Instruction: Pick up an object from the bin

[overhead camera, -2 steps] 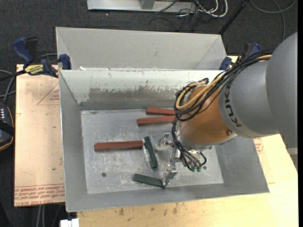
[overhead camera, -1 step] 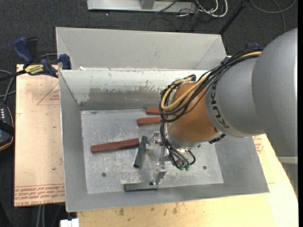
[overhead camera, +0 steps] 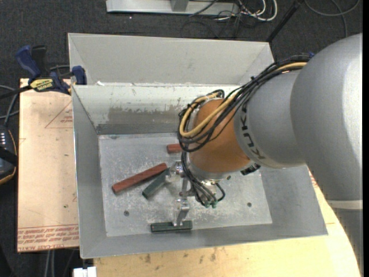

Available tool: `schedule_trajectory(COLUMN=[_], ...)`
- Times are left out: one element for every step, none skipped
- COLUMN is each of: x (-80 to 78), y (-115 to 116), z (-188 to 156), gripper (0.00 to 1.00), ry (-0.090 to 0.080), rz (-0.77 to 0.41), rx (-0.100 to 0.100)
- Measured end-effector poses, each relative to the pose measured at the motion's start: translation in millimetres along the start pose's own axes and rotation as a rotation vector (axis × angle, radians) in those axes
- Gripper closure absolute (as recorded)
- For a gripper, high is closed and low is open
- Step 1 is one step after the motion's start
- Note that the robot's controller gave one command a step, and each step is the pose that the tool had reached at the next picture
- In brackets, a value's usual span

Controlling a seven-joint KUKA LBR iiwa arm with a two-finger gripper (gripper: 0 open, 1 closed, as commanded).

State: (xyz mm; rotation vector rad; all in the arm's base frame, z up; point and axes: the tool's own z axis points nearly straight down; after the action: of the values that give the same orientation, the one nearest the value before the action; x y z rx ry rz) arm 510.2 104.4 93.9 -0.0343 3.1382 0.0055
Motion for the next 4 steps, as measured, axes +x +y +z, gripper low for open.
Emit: schedule_trajectory(x=[-44.2,-38.5,-38.5,-40.4], y=[5,63,63,65], z=[11,16,16,-21], gripper=[0.0,1.0,1.0,1.0], ry=[0.003,-0.026,-0.026,0.004], rz=[-0.047,0.003,0.003,-0.01], rx=[0.002,-0.005,-0.005,0.003])
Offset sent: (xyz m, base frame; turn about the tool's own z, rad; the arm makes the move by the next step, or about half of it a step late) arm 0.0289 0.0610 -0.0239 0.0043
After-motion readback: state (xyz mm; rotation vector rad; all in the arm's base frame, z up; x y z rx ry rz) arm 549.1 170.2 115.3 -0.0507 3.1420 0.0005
